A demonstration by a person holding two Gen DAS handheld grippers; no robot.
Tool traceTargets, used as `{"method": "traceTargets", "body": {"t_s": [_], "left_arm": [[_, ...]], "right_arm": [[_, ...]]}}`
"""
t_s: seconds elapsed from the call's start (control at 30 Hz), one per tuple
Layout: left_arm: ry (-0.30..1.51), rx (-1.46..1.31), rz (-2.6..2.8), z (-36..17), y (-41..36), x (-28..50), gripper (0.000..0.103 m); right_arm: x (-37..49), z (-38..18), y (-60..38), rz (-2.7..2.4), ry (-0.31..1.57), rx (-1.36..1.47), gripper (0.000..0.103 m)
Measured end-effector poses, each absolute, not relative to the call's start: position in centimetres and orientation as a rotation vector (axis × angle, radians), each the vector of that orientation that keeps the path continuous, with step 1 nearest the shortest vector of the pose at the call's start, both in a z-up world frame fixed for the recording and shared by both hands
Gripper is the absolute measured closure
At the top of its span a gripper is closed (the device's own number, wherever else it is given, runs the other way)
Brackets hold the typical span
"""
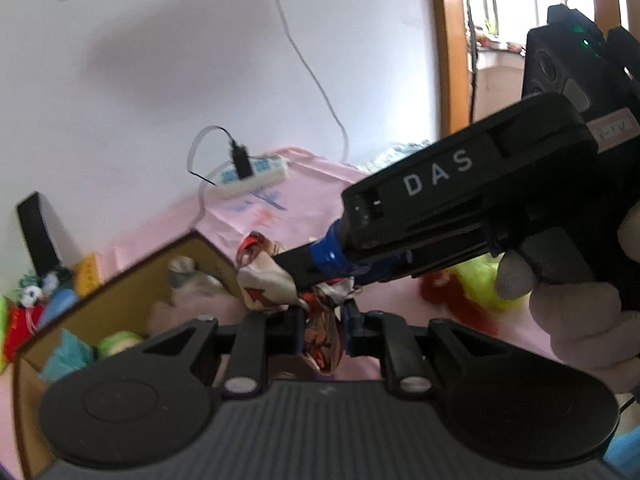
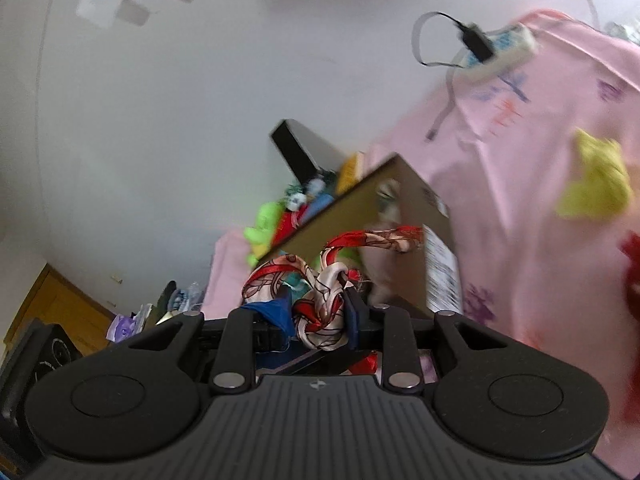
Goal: Organize soft objects
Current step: 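Lift the patterned scarf and carry it over the cardboard box, then lower the scarf into the box and open the right gripper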
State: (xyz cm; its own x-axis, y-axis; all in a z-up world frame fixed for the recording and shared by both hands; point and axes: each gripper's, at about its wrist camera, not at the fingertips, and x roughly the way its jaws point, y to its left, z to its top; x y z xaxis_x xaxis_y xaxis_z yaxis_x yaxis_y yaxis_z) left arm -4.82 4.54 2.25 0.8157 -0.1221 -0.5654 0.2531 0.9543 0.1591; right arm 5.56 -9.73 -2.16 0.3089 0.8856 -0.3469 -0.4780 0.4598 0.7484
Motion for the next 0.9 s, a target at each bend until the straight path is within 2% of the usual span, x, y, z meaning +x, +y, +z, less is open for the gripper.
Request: {"method": "traceTargets", "body": {"t_s": [0.3,0.5,0.9], "left_arm": [[0.496,0.237,-0.145,4.1,8.8,-2.5,0.088],[0.505,0.185,-0.142,3.3,11.6,1.1,0.088],[0.691,0.154,-0.184,-1.6,13.1,6.0,0.089]], "right_arm": [[7.0,0.5,-5.0,0.997,0.696,0.484,0.093],[10.0,0.4,-1.8,0.941,0.687,0.398,0.093],[12.5,-2.8,3.1,0.800,0.785,0.106,0.091]]}}
